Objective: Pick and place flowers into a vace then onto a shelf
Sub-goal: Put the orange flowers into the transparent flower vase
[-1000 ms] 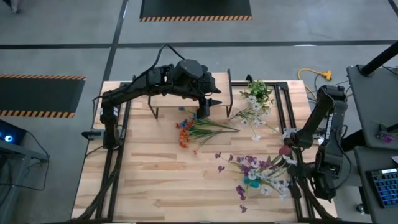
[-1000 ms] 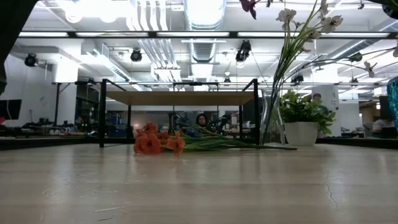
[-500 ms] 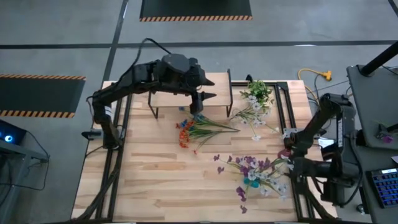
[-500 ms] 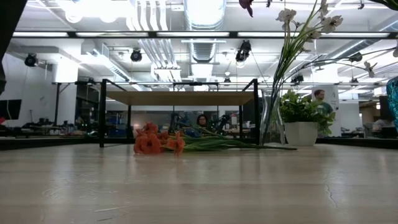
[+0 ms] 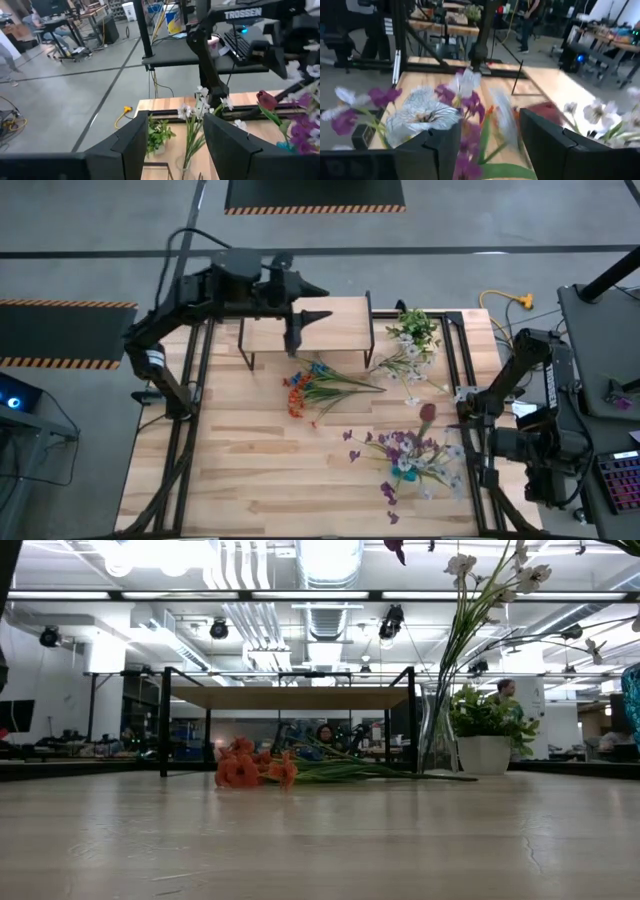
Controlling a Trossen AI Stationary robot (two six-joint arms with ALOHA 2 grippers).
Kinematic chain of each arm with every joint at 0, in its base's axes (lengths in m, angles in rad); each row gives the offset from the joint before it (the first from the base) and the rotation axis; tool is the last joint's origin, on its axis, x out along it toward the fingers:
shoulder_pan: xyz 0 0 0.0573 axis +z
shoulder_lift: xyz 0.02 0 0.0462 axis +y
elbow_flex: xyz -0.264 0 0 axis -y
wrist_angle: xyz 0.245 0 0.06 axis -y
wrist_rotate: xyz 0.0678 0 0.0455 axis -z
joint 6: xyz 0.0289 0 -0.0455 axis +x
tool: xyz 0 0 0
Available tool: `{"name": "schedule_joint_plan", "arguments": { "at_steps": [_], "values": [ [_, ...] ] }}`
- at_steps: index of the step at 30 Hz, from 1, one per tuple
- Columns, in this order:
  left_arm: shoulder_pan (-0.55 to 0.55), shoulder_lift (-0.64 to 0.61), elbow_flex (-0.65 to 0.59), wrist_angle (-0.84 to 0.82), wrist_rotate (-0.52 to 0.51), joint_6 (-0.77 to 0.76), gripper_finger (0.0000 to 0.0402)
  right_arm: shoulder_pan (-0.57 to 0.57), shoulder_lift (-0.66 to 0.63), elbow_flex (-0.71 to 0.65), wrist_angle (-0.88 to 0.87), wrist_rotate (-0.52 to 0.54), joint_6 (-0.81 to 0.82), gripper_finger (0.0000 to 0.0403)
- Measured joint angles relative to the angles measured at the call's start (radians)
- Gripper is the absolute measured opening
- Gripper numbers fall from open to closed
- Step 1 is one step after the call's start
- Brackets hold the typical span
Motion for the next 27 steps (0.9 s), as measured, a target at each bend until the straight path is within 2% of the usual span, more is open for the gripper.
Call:
{"name": "schedule_joint_plan", "arguments": {
  "at_steps": [2, 9, 14, 19, 23, 25, 27],
  "values": [
    [0.0, -0.017, 0.0, -0.029, 0.001, 0.011, 0.0175, 0.0, -0.005, 0.021, 0.0, 0.023, -0.048, 0.0191],
    [0.0, -0.07, 0.0, -0.087, 0.001, 0.014, 0.0175, -0.007, -0.023, 0.086, 0.003, 0.223, -0.176, 0.0191],
    [0.0, -0.13, -0.002, -0.198, -0.019, 0.036, 0.0175, -0.092, -0.051, 0.101, 0.004, 0.224, -0.201, 0.0191],
    [0.0, -0.219, -0.068, -0.19, -0.046, 0.041, 0.0175, -0.204, -0.071, 0.12, 0.006, 0.224, -0.293, 0.0191],
    [-0.001, -0.351, -0.243, -0.192, -0.047, 0.027, 0.0175, -0.264, -0.078, 0.137, 0.007, 0.223, -0.333, 0.0191],
    [-0.001, -0.456, -0.4, -0.133, -0.051, 0.005, 0.0175, -0.281, -0.078, 0.144, 0.008, 0.22, -0.349, 0.0191],
    [-0.001, -0.582, -0.585, -0.006, -0.076, -0.004, 0.0175, -0.291, -0.078, 0.153, 0.008, 0.219, -0.37, 0.0191]
  ]
}}
